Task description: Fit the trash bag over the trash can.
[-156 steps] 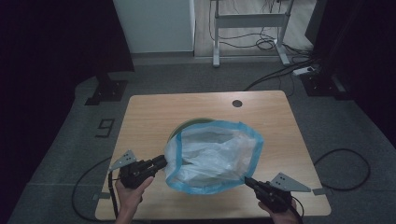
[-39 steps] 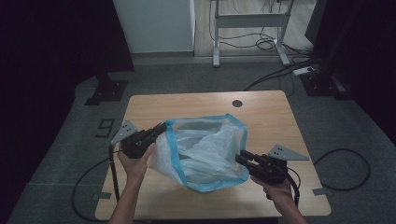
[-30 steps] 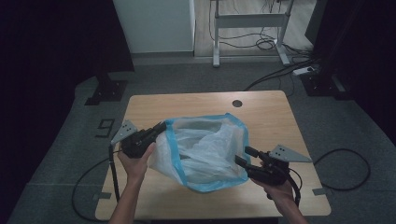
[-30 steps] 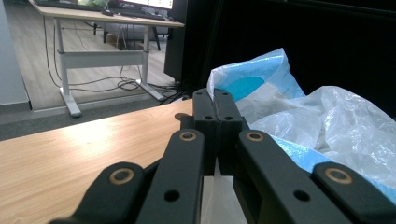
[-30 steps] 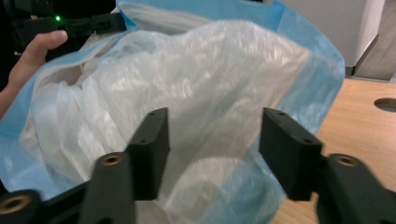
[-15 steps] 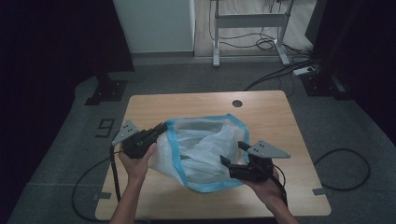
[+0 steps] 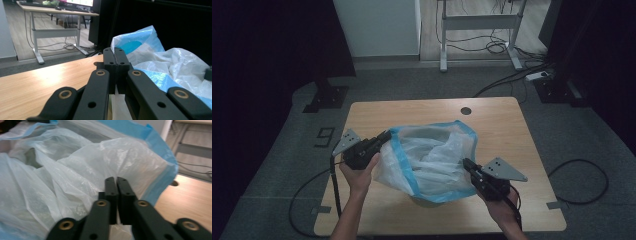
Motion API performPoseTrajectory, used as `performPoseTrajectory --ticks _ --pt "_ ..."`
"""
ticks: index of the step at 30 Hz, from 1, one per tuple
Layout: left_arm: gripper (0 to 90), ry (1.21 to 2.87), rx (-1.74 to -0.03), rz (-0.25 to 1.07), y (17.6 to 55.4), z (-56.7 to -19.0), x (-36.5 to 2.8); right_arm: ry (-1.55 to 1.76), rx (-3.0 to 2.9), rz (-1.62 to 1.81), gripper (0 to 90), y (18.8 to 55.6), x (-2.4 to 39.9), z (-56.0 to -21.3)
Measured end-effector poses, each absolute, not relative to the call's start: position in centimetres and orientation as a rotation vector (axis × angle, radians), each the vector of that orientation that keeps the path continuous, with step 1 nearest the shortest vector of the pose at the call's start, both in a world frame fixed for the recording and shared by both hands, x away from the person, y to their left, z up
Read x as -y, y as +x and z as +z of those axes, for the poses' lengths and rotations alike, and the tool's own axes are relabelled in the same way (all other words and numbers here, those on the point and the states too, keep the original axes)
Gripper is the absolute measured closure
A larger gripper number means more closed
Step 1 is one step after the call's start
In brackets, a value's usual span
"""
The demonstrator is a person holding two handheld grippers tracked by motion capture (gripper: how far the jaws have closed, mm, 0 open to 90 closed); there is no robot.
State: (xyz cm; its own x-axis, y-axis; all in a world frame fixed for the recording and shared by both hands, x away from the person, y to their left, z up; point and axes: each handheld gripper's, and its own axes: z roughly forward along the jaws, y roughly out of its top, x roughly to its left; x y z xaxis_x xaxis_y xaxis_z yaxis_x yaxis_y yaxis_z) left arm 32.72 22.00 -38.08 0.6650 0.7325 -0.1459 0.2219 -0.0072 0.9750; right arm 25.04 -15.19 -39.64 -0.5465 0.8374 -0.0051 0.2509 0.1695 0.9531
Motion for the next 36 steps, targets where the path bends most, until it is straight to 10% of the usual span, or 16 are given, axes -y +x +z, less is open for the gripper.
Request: performPoseTrajectory --ticks 36 --pt "90.0 1.655 -1.058 0.382 34.8 -44.3 -25.4 1.151 -1.962 1.443 89.3 31.0 17.3 -44.9"
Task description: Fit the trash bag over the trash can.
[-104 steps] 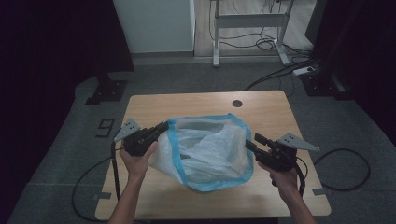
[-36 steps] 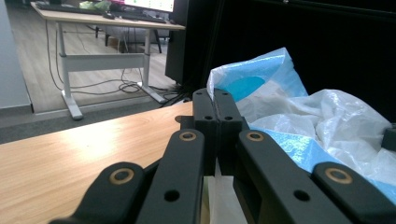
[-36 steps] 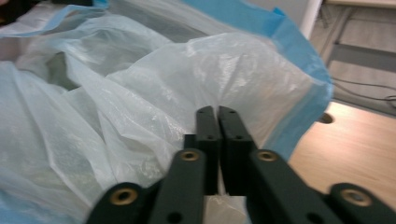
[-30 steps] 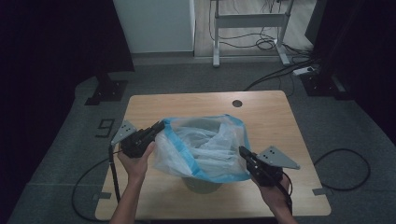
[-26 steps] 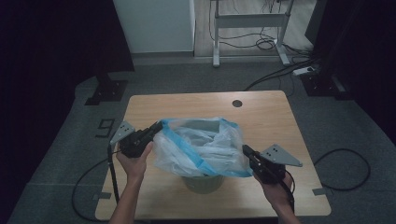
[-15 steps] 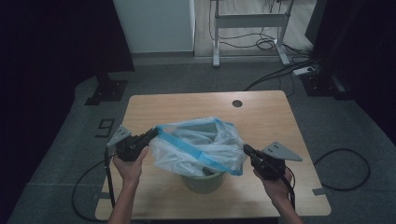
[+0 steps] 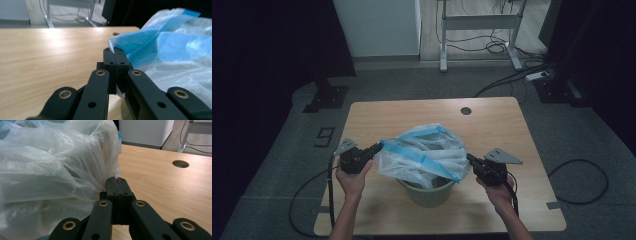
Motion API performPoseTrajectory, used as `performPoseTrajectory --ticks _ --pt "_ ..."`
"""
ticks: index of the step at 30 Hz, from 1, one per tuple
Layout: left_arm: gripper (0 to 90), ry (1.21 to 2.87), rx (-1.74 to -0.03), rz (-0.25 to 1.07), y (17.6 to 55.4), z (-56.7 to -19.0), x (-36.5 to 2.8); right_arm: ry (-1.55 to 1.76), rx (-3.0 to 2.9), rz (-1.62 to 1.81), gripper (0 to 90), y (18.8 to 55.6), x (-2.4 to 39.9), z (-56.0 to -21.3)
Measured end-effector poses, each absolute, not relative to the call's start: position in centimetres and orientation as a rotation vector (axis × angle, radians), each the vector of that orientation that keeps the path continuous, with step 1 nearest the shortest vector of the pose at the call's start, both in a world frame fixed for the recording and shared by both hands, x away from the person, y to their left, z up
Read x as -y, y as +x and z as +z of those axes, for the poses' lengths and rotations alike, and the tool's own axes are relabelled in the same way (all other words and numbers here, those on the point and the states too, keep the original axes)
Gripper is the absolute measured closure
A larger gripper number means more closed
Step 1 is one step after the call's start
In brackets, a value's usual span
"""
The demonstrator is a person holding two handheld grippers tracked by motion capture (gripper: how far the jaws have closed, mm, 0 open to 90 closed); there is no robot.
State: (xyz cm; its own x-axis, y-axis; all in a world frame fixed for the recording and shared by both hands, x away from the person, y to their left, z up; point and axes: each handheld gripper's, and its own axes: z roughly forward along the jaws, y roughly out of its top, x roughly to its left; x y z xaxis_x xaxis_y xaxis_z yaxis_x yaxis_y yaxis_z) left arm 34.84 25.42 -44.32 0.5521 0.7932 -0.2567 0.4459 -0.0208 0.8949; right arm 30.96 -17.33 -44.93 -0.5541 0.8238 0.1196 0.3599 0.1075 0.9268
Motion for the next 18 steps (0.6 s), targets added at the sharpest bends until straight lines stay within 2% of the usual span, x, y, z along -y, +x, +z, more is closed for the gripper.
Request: performPoseTrajectory --ticks 11,12,13,18 --pt "90.0 1.693 -1.059 0.378 34.9 -44.7 -25.0 1.227 -1.969 1.458 89.0 32.6 17.7 -46.8" --pt "90.0 1.688 -1.057 0.38 34.8 -44.7 -25.0 1.245 -1.952 1.467 84.7 32.5 17.9 -46.7" --pt "90.0 1.684 -1.051 0.384 34.7 -44.6 -25.1 1.263 -1.92 1.469 76.6 32.4 18.2 -46.6" --pt "90.0 1.667 -1.027 0.385 34.5 -44.4 -25.3 1.235 -1.806 1.531 60.0 30.5 19.6 -44.1"
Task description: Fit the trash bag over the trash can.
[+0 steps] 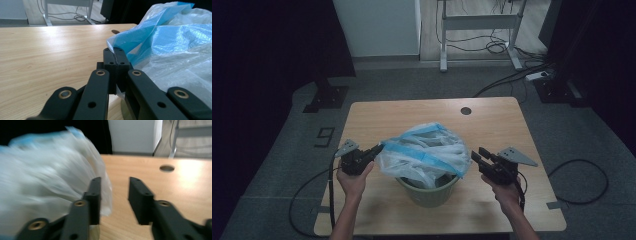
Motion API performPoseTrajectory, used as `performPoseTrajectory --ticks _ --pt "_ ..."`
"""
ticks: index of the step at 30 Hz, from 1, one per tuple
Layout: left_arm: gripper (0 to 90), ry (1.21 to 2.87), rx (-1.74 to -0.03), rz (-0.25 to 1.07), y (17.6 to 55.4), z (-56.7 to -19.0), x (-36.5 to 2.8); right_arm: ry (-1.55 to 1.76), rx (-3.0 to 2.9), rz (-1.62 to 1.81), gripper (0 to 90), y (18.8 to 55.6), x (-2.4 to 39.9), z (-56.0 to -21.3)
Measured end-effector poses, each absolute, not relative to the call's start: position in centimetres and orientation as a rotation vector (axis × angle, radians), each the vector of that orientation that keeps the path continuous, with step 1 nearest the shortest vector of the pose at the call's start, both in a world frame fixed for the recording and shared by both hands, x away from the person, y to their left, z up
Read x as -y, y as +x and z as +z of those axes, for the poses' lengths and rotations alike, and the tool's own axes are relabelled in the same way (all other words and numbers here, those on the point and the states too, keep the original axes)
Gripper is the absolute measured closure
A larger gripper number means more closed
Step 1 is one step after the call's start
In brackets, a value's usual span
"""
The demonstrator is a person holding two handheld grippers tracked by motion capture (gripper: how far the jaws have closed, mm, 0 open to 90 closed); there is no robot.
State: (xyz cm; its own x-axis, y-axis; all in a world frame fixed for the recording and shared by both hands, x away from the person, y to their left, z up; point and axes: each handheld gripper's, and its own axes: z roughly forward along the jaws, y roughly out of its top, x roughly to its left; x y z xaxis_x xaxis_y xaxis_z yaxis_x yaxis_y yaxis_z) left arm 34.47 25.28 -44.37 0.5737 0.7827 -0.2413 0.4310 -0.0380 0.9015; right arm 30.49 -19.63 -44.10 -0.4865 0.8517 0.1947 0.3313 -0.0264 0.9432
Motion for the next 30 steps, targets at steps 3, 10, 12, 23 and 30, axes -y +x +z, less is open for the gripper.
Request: performPoseTrajectory --ticks 3,10,12,23,30 --pt "90.0 1.659 -1.022 0.381 34.3 -44.3 -25.3 1.163 -1.812 1.565 54.6 29.0 19.6 -42.2" --pt "90.0 1.648 -1.021 0.377 34.1 -44.0 -25.5 0.961 -1.958 1.691 45.9 26.6 16.7 -38.7" --pt "90.0 1.646 -1.021 0.376 34.1 -44.0 -25.5 0.907 -2.021 1.693 45.1 26.4 15.4 -38.4" --pt "90.0 1.645 -1.015 0.378 33.8 -43.5 -26.0 0.681 -2.217 1.727 88.7 25.0 12.8 -38.6" --pt "90.0 1.666 -0.983 0.364 33.2 -43.5 -25.7 0.56 -2.303 1.766 89.2 21.5 11.7 -40.5"
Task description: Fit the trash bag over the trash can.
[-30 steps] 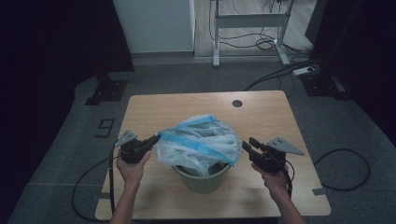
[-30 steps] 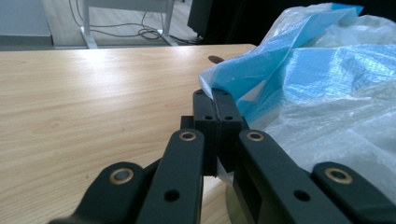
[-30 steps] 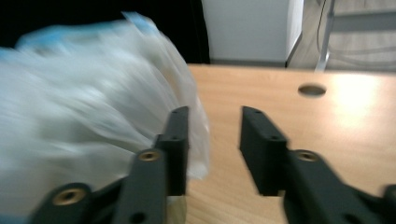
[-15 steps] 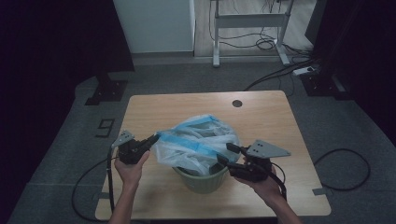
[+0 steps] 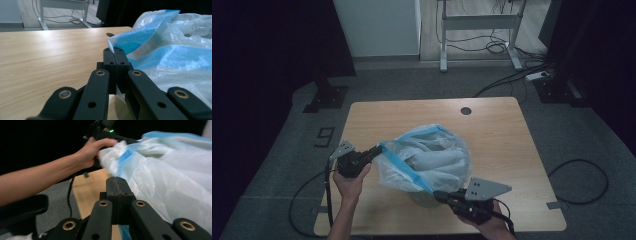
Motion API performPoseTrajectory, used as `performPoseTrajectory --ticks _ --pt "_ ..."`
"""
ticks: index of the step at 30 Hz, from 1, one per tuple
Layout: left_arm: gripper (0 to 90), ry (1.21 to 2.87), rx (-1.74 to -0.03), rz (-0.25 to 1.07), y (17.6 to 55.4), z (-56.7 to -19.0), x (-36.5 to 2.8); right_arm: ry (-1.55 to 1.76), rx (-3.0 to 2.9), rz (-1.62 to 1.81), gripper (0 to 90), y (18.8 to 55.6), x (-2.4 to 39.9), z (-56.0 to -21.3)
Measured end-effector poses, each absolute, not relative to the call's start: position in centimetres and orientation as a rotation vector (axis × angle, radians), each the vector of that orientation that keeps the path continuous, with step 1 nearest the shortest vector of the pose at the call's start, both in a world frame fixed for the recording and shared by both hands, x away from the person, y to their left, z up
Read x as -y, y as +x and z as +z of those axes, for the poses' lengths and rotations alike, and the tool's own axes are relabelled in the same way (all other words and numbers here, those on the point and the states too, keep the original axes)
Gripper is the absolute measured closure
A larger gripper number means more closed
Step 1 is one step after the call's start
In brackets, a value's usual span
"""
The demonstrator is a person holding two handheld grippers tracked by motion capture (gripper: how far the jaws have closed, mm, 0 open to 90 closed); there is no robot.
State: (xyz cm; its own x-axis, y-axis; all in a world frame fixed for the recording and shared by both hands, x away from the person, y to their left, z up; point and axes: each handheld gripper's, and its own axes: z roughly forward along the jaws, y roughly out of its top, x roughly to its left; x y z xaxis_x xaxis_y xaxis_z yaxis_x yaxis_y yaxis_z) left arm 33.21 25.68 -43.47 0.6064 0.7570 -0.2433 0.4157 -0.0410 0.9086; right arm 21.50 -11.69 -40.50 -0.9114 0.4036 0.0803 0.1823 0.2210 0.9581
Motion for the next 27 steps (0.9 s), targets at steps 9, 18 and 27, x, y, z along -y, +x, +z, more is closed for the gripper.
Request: performPoseTrajectory --ticks 9,18,27 --pt "89.7 1.709 -0.922 0.322 32.3 -43.4 -25.1 0.489 -2.372 1.701 89.3 20.1 10.5 -44.3" --pt "85.4 1.73 -0.948 0.284 31.5 -44.5 -25.6 0.647 -2.39 1.618 89.2 22.0 12.0 -47.2" --pt "39.2 1.716 -0.856 0.303 30.5 -42.3 -26.1 0.737 -2.339 1.66 89.0 22.8 13.7 -47.4"
